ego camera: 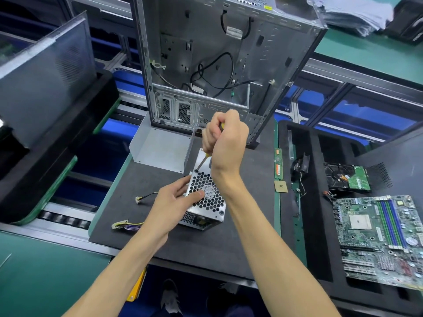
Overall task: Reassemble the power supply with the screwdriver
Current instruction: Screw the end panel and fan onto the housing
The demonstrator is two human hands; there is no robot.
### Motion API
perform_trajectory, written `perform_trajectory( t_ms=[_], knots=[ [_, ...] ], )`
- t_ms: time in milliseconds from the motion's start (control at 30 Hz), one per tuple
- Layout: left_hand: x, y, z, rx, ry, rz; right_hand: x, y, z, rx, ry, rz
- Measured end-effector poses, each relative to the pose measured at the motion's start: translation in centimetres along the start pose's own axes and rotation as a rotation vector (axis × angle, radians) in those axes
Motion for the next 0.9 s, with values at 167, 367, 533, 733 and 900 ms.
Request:
perform_trajectory(
  t_ms=[167, 367, 533, 733, 900],
  knots=[
    [0.0, -0.1, -0.1, -0.003, 0.012, 0.003, -0.4, -0.2, -0.1, 0.03, -0.026, 0.004],
    [-0.1, -0.1, 0.0, -0.005, 0.011, -0.002, 0.3, 0.3, 2.0, 0.526, -0.152, 0.048],
    [0.0, 0.0, 0.0, -0.001, 0.017, 0.002, 0.1, 0.1, 3.2, 0.695, -0.183, 0.15],
    [0.2, 0.1, 0.0, -0.001, 0.02, 0.003, -0.5, 0.4, 2.8, 0.522, -0.125, 0.206],
    [0.2, 0.1, 0.1, 0.005, 0.018, 0.005, -0.1, 1.1, 1.2, 0.251, -0.077, 0.168]
  ],
)
Point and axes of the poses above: each hand's wrist, its own y-axis towards the middle knuckle, its own z-axis out of the palm, x = y × z, the point moved 10 cm from there along y, towards the middle knuckle, and after that the axes turned 9 degrees about z, right-handed, at the moved point
